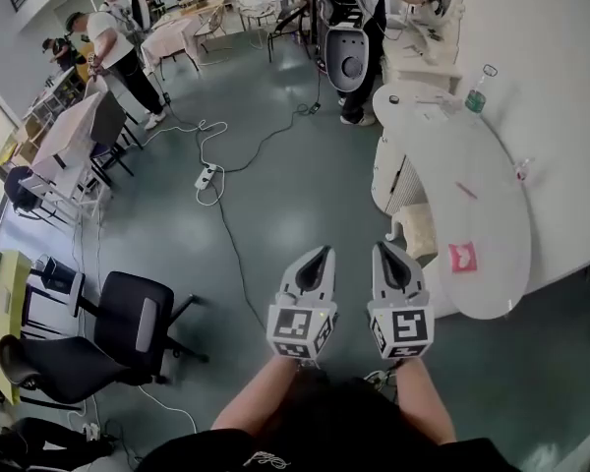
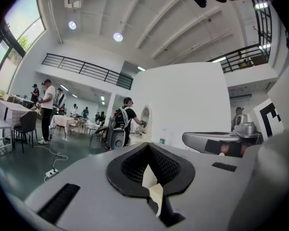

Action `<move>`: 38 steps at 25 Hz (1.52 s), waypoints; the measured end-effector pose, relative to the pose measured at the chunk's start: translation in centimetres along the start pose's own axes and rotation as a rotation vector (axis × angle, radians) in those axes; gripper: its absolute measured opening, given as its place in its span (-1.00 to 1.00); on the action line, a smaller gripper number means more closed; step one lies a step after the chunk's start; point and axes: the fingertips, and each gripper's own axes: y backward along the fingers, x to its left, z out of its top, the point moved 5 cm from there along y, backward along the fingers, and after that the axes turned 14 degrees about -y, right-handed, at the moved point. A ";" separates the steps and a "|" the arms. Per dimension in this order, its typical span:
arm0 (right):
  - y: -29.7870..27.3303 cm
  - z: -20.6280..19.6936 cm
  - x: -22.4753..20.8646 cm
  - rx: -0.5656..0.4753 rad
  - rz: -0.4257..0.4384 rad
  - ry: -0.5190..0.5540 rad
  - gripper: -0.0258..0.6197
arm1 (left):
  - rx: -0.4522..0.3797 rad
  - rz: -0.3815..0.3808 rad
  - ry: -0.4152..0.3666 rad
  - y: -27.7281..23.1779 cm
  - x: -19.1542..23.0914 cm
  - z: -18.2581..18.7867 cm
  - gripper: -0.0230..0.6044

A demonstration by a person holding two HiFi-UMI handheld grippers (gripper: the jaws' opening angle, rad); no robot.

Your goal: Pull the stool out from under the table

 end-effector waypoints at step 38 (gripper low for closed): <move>-37.5 -0.5 -11.3 0.050 0.022 -0.090 -0.90 | 0.150 0.010 -0.054 -30.9 22.4 -3.9 -0.91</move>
